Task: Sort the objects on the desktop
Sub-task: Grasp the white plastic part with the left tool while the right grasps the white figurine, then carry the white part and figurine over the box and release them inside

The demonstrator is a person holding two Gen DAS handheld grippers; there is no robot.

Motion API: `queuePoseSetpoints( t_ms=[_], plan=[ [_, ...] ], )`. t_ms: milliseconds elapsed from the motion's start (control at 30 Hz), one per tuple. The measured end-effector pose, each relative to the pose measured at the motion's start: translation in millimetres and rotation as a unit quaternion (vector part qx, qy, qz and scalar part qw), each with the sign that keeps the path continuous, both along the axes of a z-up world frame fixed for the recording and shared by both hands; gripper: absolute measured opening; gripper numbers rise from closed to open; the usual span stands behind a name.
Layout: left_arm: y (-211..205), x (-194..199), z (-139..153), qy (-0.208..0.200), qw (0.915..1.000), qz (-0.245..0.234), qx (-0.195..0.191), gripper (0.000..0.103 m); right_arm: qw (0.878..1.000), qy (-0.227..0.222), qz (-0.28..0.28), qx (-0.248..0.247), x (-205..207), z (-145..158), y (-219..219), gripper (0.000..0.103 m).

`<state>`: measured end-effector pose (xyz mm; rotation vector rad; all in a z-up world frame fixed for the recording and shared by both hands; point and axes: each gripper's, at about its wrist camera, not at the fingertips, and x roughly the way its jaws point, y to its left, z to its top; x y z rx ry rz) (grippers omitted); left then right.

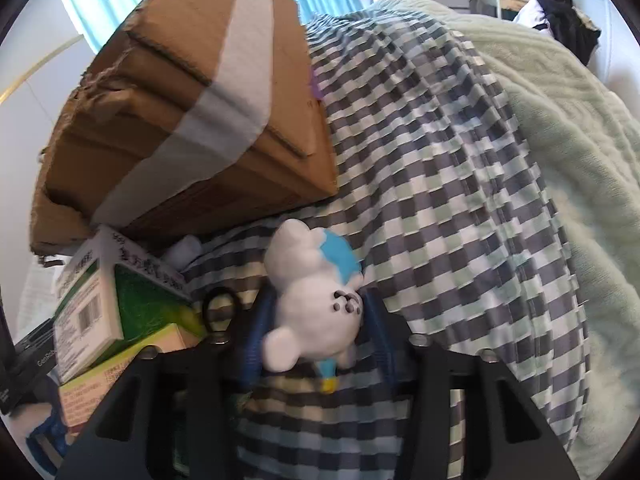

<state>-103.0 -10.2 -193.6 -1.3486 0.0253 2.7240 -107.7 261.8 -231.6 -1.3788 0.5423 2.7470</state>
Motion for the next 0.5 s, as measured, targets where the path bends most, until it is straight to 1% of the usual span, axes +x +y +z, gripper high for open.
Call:
queuePoseSetpoints(
  t_ms=[167,333,433,467,500],
  plan=[
    [-6,20,19,0.019,0.9998,-0.003,0.000,0.044,0.999,0.016,-0.011,0.029,21,16,-6,0.043],
    [-12,43,34,0.034,0.9994,0.000,0.007,0.044,0.998,0.044,-0.022,0.027,48,39,-4,0.043],
    [-23,55,40,0.043,0.9989,-0.002,0.016,0.044,0.997,0.064,-0.028,0.029,67,55,-6,0.043],
    [-26,58,43,0.050,0.9985,-0.004,0.021,0.044,0.997,0.070,-0.030,0.029,64,63,-6,0.043],
    [-22,65,46,0.057,0.9981,-0.005,0.024,0.044,0.996,0.081,-0.031,0.035,71,71,-9,0.043]
  ],
)
